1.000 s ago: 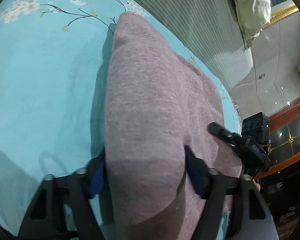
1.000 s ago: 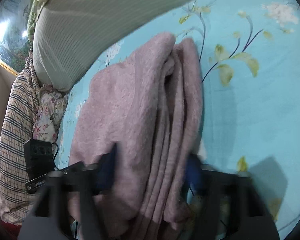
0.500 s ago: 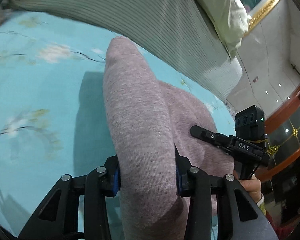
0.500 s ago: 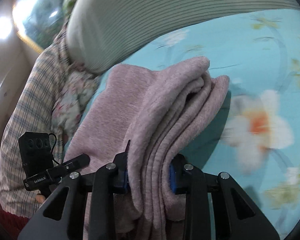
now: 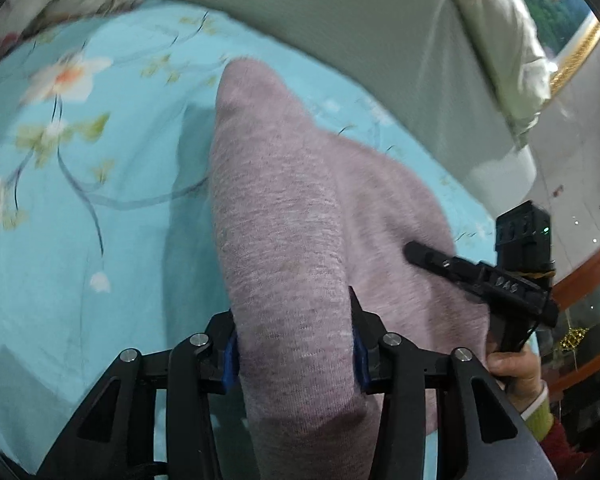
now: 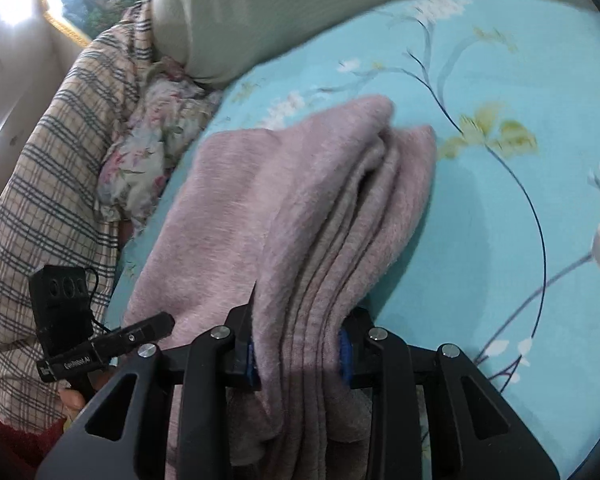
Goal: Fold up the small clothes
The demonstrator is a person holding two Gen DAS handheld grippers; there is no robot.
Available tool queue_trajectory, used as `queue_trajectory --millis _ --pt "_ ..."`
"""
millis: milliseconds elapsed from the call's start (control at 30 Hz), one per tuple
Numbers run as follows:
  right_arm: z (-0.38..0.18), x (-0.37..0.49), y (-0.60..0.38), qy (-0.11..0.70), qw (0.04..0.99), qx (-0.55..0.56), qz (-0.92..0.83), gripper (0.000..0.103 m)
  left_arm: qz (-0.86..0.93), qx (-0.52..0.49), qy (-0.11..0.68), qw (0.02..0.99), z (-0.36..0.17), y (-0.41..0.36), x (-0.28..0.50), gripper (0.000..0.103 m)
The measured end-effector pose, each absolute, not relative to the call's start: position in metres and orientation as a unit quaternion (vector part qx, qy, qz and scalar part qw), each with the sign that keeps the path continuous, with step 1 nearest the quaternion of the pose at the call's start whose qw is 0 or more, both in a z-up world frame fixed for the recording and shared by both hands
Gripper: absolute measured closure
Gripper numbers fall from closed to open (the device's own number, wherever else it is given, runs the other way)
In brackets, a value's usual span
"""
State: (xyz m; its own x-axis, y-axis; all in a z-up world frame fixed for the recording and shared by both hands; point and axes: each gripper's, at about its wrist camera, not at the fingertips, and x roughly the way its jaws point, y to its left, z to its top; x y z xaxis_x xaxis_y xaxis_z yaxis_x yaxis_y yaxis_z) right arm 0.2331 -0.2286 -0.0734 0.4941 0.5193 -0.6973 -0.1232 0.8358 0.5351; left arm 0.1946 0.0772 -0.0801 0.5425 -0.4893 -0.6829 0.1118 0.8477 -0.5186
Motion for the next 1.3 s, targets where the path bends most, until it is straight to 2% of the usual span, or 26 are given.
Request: queue_trajectory --millis 67,100,300,567,867,967,1067,1133,1167,1200,1233,1300 --pt "-0.077 0.232 -0.230 0.466 0.837 0.217 0.187 0.065 -0.175 -0.219 0.446 0.850 -0.085 0.074 0.196 0.050" --pt "-0.077 0.232 -0.231 0.466 0.838 0.218 0.183 0.059 -0.173 -0.223 0.448 0.849 -0.086 0.074 0.196 0.045" --pt "-0.057 0.221 -0.230 0.459 0.850 0.216 0.144 0.043 -0.161 -0.213 0.456 0.849 -0.076 0.079 0.190 0.042" --pt "-0.020 0.155 -0.234 0.435 0.864 0.215 0.133 0.043 -0.158 -0.121 0.435 0.878 -0.047 0.087 0.120 0.043" --pt "-0.044 0.090 -0.198 0.478 0.837 0.208 0.166 0.043 -0.169 -0.040 0.453 0.874 -0.071 0.058 0.050 0.043" --pt "-0.051 0.095 -0.191 0.486 0.838 0.195 0.153 0.043 -0.151 -0.006 0.450 0.880 -0.080 0.046 0.049 0.046" --pt "-0.054 0.100 -0.192 0.484 0.837 0.208 0.150 0.043 -0.130 -0.019 0.448 0.884 -0.083 0.049 0.056 0.056" --pt "-0.057 0.105 -0.194 0.481 0.831 0.230 0.158 0.047 -0.118 -0.038 0.442 0.889 -0.083 0.054 0.061 0.058" --pt "-0.058 0.107 -0.195 0.480 0.829 0.239 0.161 0.060 -0.114 -0.043 0.439 0.890 -0.083 0.055 0.062 0.060" --pt "-0.060 0.110 -0.197 0.479 0.825 0.252 0.164 0.082 -0.110 -0.046 0.437 0.892 -0.083 0.056 0.064 0.062" --pt "-0.062 0.113 -0.199 0.480 0.821 0.262 0.164 0.093 -0.108 -0.048 0.437 0.891 -0.084 0.055 0.065 0.066" --pt "-0.059 0.118 -0.202 0.476 0.823 0.266 0.158 0.094 -0.112 -0.052 0.436 0.891 -0.082 0.054 0.065 0.084"
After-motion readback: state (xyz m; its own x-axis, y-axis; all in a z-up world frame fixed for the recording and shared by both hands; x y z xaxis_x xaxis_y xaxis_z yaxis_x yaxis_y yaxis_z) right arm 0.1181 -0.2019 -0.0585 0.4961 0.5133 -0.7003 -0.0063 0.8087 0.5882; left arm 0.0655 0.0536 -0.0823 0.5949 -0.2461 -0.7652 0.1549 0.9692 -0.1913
